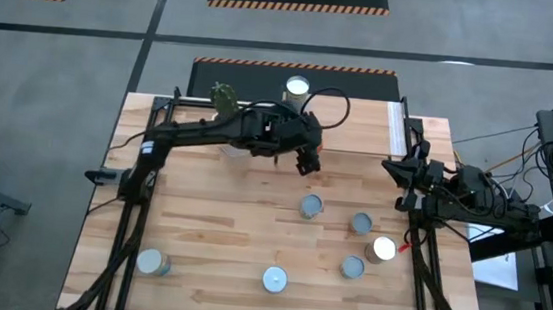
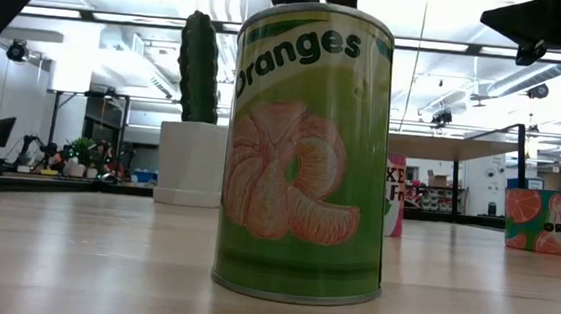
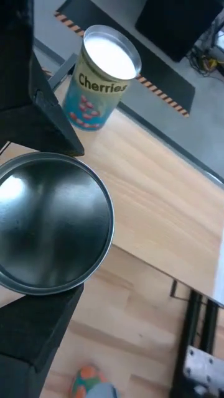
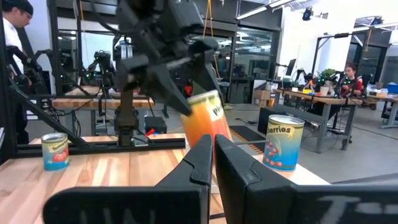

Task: Pick and place cans onto a shelf
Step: Put the canned pineapple on the shelf

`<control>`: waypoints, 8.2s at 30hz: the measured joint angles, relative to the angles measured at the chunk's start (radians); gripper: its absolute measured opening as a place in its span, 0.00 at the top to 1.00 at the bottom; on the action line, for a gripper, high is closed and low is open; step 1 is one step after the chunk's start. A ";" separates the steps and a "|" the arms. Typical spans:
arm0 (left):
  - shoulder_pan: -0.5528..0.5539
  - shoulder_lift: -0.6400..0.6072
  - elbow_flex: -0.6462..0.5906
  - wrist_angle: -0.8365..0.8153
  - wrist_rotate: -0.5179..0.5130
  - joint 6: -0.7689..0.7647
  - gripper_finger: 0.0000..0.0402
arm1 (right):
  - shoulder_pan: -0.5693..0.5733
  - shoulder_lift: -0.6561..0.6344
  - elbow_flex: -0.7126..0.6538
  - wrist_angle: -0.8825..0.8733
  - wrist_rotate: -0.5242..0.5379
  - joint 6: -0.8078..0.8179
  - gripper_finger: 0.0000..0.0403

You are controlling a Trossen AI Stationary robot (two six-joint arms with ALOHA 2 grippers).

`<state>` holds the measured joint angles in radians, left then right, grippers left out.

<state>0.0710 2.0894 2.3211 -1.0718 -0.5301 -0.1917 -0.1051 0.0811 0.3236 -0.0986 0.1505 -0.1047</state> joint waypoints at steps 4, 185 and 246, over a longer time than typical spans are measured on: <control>0.020 0.010 0.000 0.001 -0.001 0.001 0.22 | 0.000 0.000 0.000 0.000 0.000 0.000 0.98; 0.240 -0.450 -1.235 1.205 0.150 0.352 0.99 | -0.405 1.268 0.654 0.096 -0.286 -0.262 0.98; 0.092 -0.764 -1.333 1.080 0.234 0.389 1.00 | -0.380 1.406 0.616 0.291 -0.305 -0.282 0.98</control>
<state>0.1634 1.3252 0.9882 0.0080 -0.2962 0.1971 -0.4848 1.4866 0.9398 0.1925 -0.1547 -0.3865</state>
